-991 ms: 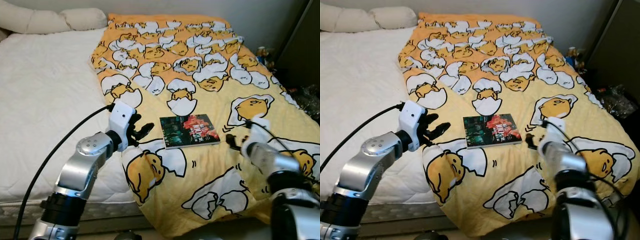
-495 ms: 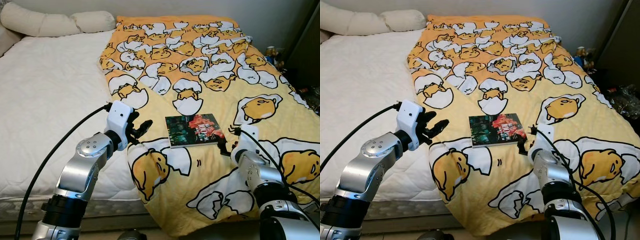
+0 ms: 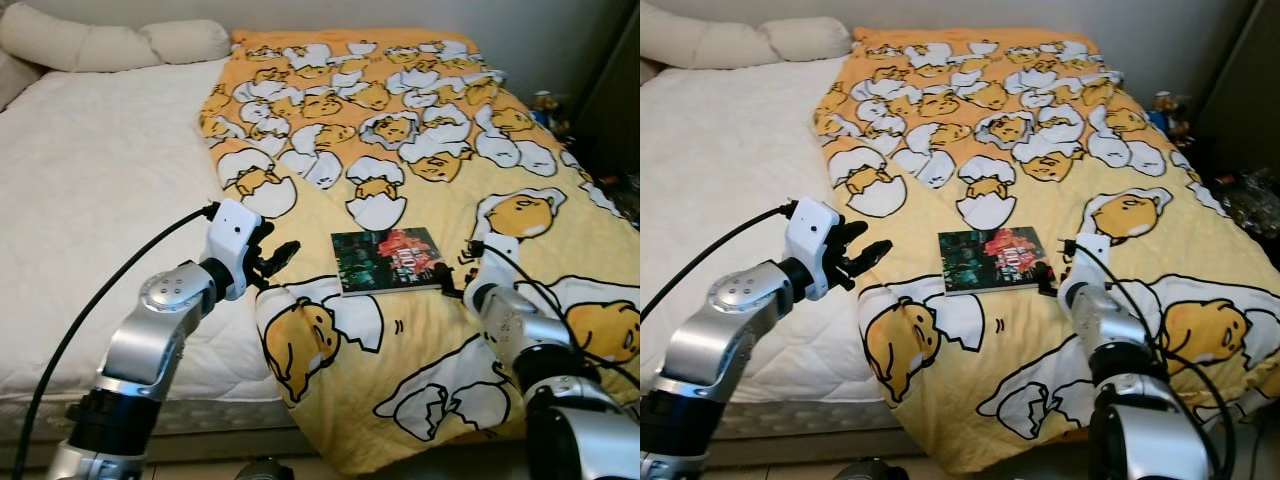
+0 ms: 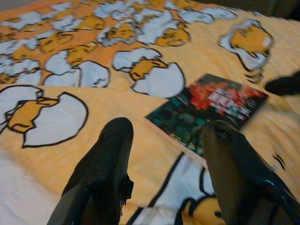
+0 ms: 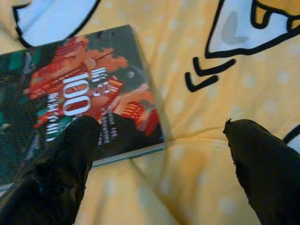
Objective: Clean up the room
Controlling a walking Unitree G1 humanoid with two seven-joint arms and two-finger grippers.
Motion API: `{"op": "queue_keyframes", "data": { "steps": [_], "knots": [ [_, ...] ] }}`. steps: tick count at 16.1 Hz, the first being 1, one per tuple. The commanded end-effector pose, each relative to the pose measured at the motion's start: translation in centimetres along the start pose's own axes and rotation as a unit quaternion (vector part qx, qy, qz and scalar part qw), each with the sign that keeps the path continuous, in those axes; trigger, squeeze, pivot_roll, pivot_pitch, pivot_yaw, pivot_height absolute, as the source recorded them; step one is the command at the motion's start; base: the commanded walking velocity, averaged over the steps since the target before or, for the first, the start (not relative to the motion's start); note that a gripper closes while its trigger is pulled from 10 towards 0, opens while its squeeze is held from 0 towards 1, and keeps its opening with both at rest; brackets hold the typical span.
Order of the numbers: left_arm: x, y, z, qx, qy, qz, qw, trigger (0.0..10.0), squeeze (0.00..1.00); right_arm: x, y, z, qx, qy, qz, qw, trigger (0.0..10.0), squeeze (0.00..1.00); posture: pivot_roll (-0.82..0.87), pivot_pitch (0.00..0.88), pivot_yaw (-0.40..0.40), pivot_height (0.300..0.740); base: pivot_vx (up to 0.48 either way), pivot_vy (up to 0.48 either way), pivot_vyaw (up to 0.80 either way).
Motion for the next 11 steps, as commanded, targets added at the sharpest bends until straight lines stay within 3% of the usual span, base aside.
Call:
{"op": "queue_keyframes", "data": {
  "steps": [1,3,4,5,9,10,11],
  "knots": [
    [0.2,0.5,-0.3,-0.008,-0.022,-0.005,1.000,10.0,0.00,0.0,0.9,0.1,0.007,0.005,-0.008,1.000,10.0,1.00,0.04,0.000,0.057,0.740,0.000,0.000,0.00],
    [0.7,0.4,-0.1,-0.018,-0.045,0.001,0.999,10.0,0.00,0.0,2.3,-0.3,-0.003,0.008,-0.011,1.000,10.0,1.00,0.05,0.004,0.079,0.740,0.000,0.000,0.00],
    [1.1,0.5,0.1,-0.027,-0.066,0.005,0.997,10.0,0.00,0.1,3.3,-0.6,-0.045,0.019,-0.003,0.999,10.0,1.00,0.06,0.034,0.087,0.740,0.000,0.000,0.00],
    [1.1,0.5,0.1,-0.027,-0.066,0.005,0.997,10.0,0.00,0.1,3.3,-0.6,-0.045,0.019,-0.003,0.999,10.0,1.00,0.06,0.034,0.087,0.740,0.000,0.000,0.00],
    [1.2,2.0,0.2,-0.037,-0.099,-0.012,0.994,10.0,0.00,0.7,3.6,-2.8,-0.150,0.018,0.031,0.988,10.0,1.00,0.09,0.072,0.068,0.740,0.000,0.000,0.00],
    [1.5,2.3,0.2,-0.035,-0.104,-0.014,0.994,10.0,0.00,0.8,3.3,-3.1,-0.182,0.015,0.037,0.982,10.0,0.59,0.09,0.082,0.075,0.740,0.000,0.000,0.00],
    [1.6,2.3,0.2,-0.035,-0.108,-0.013,0.993,10.0,0.00,0.8,3.2,-3.1,-0.190,0.014,0.039,0.981,10.0,0.25,0.10,0.089,0.085,0.740,0.000,0.000,0.00]
  ]
}}
Point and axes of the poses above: a point about 5 cm out from each wrist's last joint towards the gripper, its own x axis pointing back from the gripper into the wrist, its own y axis along the axis of the wrist's last joint, z = x × y, the point moved 3 cm from there along -x, pointing out of the wrist towards the gripper, and after that the axes turned 15 degrees about -x, right-handed, at the moved point
